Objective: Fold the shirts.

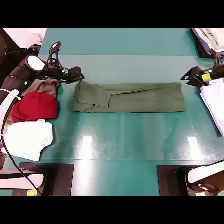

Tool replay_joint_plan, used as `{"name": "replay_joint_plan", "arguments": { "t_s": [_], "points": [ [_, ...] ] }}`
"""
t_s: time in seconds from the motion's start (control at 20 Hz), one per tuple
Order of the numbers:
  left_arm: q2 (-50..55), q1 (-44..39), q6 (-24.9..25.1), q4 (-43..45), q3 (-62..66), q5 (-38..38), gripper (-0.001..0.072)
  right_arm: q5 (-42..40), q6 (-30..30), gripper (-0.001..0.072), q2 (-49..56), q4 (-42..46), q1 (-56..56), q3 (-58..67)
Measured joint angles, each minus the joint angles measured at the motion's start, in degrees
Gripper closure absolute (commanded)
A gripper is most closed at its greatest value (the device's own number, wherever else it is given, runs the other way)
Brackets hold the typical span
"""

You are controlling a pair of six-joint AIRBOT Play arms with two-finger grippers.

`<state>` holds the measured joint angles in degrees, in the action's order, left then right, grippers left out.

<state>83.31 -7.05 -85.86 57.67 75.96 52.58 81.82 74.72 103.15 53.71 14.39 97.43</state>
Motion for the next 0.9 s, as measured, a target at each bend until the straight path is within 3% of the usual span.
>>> {"name": "replay_joint_plan", "arguments": {
  "t_s": [0.25,0.65,0.7,0.75,0.8,0.85,0.9],
  "points": [
    [-0.1,-0.1,1.7,0.1,1.1,7.9,0.0676,6.1,-1.4,0.0148,2.9,0.6,5.5,0.8],
    [0.0,-0.4,2.2,-0.5,1.3,10.6,0.0677,11.3,-3.1,0.0162,11.3,-1.6,3.8,1.0],
    [0.1,-0.4,2.2,-0.6,1.3,10.7,0.0677,11.4,-3.5,0.0270,11.8,-2.1,2.9,1.0],
    [0.1,-0.4,2.2,-0.6,1.3,10.8,0.0677,11.2,-4.0,0.0462,12.1,-2.1,2.0,1.0],
    [0.2,-0.4,2.1,-0.8,1.3,10.8,0.0677,11.1,-4.3,0.0587,12.5,-1.9,1.2,1.0],
    [0.2,-0.5,1.9,-1.0,1.3,10.8,0.0677,11.1,-4.7,0.0667,12.6,-1.4,0.5,1.0],
    [0.2,-0.6,1.6,-1.4,1.3,10.6,0.0678,11.4,-5.2,0.0694,12.6,-1.5,-0.2,0.9]
  ]
}}
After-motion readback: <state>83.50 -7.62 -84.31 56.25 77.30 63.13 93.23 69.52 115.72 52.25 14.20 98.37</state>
